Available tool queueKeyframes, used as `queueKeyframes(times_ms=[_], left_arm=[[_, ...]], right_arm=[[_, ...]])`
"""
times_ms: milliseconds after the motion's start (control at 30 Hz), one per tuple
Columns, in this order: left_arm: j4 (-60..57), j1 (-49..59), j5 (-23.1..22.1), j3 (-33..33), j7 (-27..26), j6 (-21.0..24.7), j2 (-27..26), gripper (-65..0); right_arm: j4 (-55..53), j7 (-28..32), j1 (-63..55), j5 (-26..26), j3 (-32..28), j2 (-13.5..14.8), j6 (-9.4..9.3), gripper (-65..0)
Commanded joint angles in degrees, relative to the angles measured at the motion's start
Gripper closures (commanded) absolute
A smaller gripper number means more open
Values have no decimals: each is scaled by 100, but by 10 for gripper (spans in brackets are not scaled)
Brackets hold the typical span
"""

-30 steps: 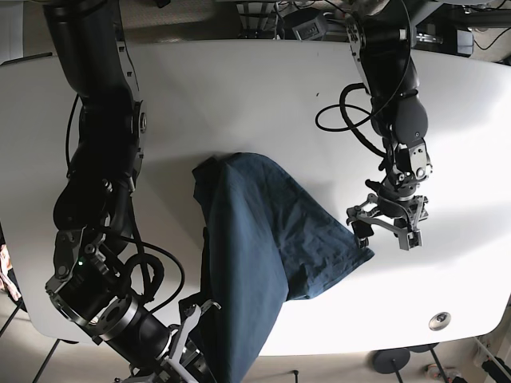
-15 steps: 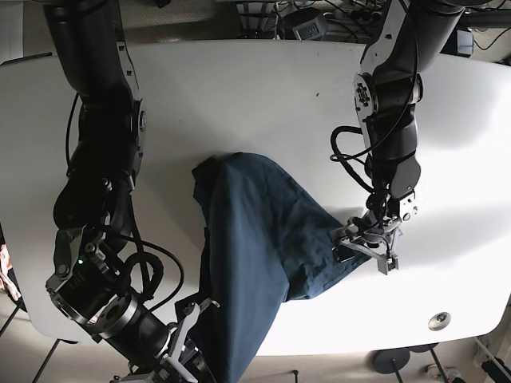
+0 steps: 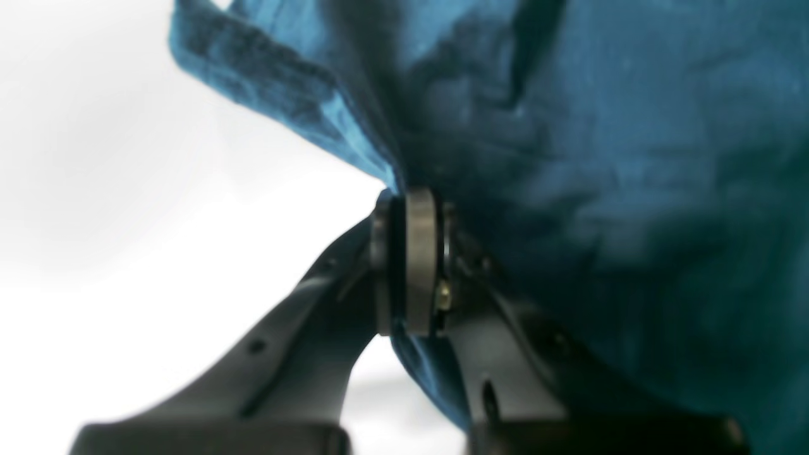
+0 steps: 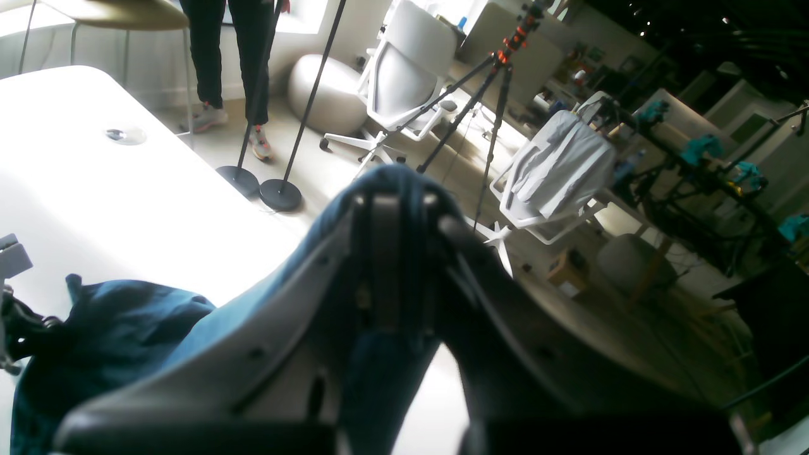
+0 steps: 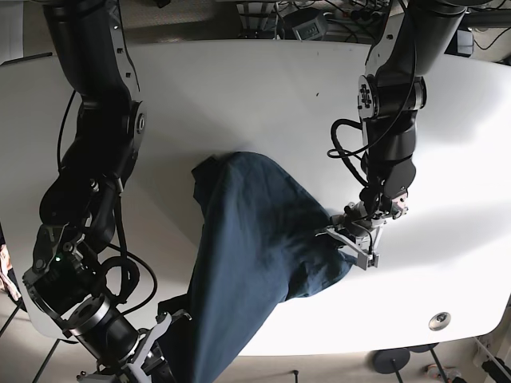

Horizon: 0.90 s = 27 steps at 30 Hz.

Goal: Fold the T-shirt properly
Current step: 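Grasp the navy shirt's other edge with the left gripper, then lift the navy shirt with both grippers and spread it across the table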

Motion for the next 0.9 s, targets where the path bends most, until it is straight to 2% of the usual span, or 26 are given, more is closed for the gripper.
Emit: queueKeyframes(times_ms=[33, 167, 300, 500, 567, 700, 900], left_arm=[[825, -42, 91, -7, 663, -236, 1, 0], [2882, 459, 91, 11, 1612, -236, 177, 0], [4148, 494, 91, 20, 2324, -254, 370, 0], [5678, 450, 74, -7, 2931, -262, 379, 0], [5740, 441, 74, -15, 2957, -262, 379, 0], [5406, 547, 74, -648, 2957, -262, 572, 0], [5344, 1408, 74, -772, 2773, -262, 739, 0]], right_arm=[[62, 196, 222, 108, 92, 123, -49, -21], [18, 232, 582, 117, 118, 194, -115, -22], [-439, 232, 1189, 108, 118, 202, -124, -22], [-1635, 240, 2613, 108, 101, 202, -124, -22], [-2048, 249, 2924, 108, 110, 202, -124, -22], [-2593, 293, 2924, 99, 101, 202, -124, -22], [-2382, 214, 2924, 117, 101, 202, -124, -22]])
